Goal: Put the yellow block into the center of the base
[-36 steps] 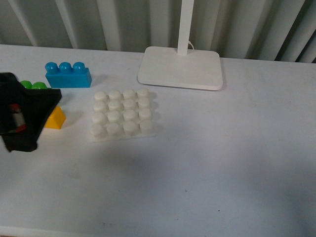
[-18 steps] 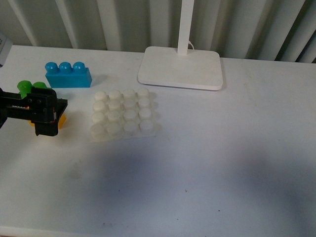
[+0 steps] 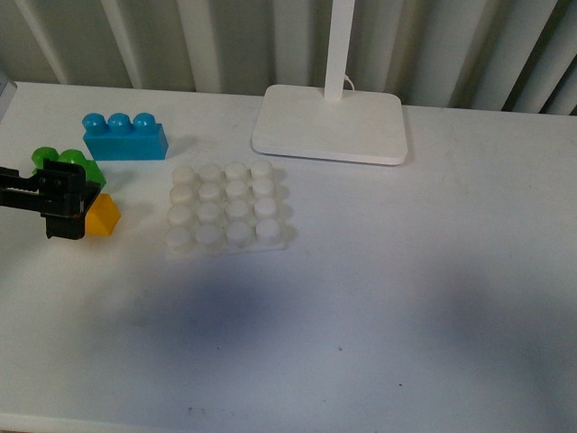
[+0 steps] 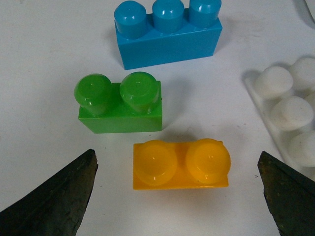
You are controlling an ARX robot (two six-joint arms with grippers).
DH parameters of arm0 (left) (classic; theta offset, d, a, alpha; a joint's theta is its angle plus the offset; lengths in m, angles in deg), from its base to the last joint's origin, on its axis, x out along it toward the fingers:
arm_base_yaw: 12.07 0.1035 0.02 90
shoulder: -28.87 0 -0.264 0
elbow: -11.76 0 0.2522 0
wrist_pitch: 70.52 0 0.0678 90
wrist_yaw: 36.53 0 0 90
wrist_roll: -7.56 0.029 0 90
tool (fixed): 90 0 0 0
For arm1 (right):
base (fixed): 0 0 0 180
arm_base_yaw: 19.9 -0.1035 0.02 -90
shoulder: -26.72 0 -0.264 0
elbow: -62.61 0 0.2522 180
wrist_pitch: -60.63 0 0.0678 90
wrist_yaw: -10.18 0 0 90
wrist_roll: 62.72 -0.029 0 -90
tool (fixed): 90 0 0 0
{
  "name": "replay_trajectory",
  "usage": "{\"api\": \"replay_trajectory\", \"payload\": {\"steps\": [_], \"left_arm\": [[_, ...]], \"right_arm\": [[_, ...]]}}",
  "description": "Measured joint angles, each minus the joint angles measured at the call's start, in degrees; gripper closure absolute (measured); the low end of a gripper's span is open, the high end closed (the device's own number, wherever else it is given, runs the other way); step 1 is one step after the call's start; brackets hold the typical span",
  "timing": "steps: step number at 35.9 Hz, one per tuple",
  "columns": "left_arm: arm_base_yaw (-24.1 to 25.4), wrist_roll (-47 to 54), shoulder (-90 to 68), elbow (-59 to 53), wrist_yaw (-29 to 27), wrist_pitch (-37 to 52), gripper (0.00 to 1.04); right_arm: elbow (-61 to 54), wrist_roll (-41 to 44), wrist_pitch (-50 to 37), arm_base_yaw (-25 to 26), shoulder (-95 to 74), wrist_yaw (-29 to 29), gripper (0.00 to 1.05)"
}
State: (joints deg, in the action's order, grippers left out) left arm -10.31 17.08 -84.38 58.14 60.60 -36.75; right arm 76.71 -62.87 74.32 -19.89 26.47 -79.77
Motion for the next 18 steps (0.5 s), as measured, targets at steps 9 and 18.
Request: {"api": "replay_trajectory", "payload": {"steps": [9,18], "left_arm": [[0.9,1.0,-2.5,1.6,0.5,-0.8,0.06],[0.9,1.0,-4.0,3.0,0.8,-1.0,0.06]], "right_arm": [[0.0,0.0,0.0,0.0,0.0,0.0,0.09],[0.0,0.0,0.0,0.0,0.0,0.0,0.09]]}}
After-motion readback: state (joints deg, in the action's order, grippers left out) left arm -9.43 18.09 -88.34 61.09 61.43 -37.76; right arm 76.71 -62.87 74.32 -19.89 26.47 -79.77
